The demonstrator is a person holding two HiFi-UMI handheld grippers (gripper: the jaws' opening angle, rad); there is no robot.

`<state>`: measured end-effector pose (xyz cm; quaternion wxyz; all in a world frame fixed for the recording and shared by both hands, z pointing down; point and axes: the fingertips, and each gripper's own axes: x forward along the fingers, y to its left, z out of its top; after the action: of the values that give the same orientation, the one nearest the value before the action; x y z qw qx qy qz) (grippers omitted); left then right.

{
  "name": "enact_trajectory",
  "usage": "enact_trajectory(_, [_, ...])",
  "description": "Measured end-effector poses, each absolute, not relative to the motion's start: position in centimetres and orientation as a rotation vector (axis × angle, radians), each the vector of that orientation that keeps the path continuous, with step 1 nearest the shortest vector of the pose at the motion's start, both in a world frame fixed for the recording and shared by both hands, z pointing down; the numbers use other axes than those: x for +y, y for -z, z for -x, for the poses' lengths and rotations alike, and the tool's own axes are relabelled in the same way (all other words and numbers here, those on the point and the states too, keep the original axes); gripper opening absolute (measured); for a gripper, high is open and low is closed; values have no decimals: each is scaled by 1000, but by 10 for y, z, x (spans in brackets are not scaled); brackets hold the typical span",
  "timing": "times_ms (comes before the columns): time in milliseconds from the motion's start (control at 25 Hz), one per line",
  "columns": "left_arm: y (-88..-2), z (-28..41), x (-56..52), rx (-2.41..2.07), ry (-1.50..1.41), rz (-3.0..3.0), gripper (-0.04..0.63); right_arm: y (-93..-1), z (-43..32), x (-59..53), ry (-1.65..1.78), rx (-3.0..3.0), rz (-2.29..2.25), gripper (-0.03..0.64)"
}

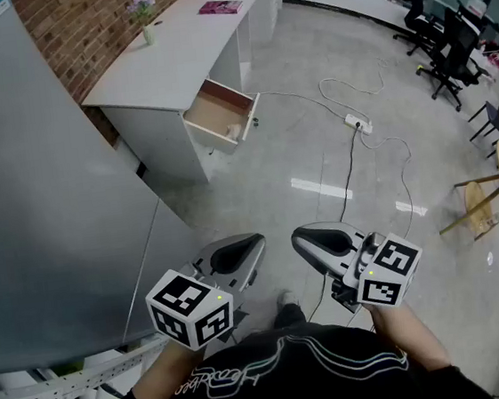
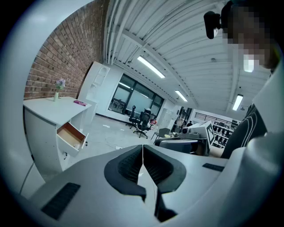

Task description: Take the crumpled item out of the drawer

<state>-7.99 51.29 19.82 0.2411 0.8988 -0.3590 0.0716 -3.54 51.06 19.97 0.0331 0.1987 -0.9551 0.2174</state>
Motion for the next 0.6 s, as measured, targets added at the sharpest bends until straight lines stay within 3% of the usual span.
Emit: enact_trajectory(600, [-208, -18, 442, -950, -250, -2462, 25, -212, -55, 444, -739, -2954, -608, 57])
